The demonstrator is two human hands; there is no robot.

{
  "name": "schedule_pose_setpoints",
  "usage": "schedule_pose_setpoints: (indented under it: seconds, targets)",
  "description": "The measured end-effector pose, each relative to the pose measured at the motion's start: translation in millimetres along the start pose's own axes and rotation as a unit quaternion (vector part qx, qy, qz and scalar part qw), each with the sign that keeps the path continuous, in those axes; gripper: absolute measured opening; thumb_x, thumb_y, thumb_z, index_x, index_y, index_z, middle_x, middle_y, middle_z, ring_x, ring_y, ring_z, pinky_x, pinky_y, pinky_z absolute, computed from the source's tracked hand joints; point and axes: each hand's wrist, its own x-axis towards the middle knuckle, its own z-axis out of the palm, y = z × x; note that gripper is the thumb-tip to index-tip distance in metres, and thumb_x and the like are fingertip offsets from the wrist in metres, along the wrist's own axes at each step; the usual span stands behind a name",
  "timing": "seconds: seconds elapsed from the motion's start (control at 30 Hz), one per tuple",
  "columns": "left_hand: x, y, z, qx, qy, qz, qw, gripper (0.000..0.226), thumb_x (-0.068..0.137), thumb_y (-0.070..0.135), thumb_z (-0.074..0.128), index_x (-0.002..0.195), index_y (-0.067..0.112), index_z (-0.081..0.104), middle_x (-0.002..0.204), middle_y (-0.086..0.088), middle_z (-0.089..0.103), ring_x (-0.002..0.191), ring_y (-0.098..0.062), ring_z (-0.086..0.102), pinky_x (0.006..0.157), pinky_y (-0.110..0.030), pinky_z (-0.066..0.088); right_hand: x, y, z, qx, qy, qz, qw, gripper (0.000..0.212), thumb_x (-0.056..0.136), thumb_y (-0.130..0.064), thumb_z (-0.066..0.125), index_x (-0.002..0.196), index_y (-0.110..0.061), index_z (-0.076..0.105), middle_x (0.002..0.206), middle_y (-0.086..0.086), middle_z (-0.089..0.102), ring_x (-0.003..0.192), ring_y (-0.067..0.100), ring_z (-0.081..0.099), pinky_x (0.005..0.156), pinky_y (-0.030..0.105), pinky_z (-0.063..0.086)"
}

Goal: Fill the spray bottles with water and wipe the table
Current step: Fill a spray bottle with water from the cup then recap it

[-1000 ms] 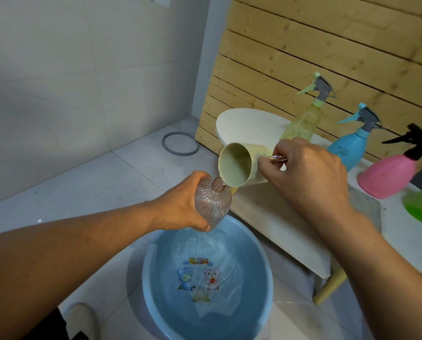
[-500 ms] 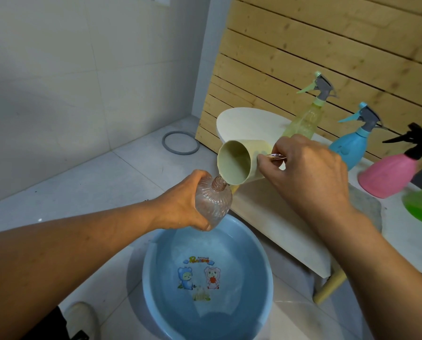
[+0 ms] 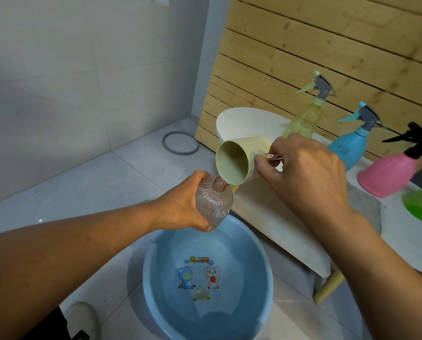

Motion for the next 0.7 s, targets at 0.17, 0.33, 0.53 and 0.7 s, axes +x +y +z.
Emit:
schedule_pose_setpoints:
  seconds: [0.17,0.33,0.53,0.7]
  targets:
    - [-0.2,-0.6,-0.2,-0.004,0.002,0.0,1.0,0.105,0.055,0.029,0.099,0.135,0.044,0.032,0.125,0.019,0.051,0.116,-0.008,0.057,0.082,-0.02,0.059,0.3,-0.3,-1.4,-0.004,0.008,-0.005,1.0,0.031,0.094,-0.043,0.063,0.078,-0.017,0.062,0.073,0.001,0.053,0.066,0.021,0.045,0.052,0.028,0.031]
    - [-0.1,-1.5,0.4,-0.009,0.002,0.001,1.0,0.106,0.055,0.031,0.1,0.135,0.046,0.031,0.125,0.022,0.05,0.116,-0.006,0.056,0.078,-0.014,0.056,0.5,-0.9,-3.5,-0.008,0.013,-0.016,1.0,0.031,0.095,-0.044,0.062,0.079,-0.017,0.061,0.073,0.0,0.053,0.066,0.019,0.043,0.052,0.027,0.027]
    - [0.4,-1.5,0.8,-0.007,0.007,0.002,1.0,0.107,0.054,0.033,0.099,0.134,0.047,0.03,0.123,0.022,0.05,0.115,-0.007,0.057,0.077,-0.015,0.057,-0.8,-0.3,-4.2,-0.014,0.013,-0.03,0.999,0.031,0.095,-0.042,0.062,0.079,-0.016,0.062,0.074,0.002,0.054,0.067,0.023,0.05,0.051,0.027,0.03]
    - [-0.5,-0.2,1.2,-0.013,0.008,0.001,1.0,0.105,0.054,0.033,0.099,0.133,0.047,0.031,0.121,0.024,0.051,0.112,-0.003,0.058,0.074,-0.01,0.055,-1.8,-1.0,-5.1,-0.017,0.018,-0.04,0.999,0.031,0.096,-0.041,0.062,0.08,-0.014,0.062,0.074,0.003,0.053,0.068,0.025,0.051,0.05,0.028,0.032]
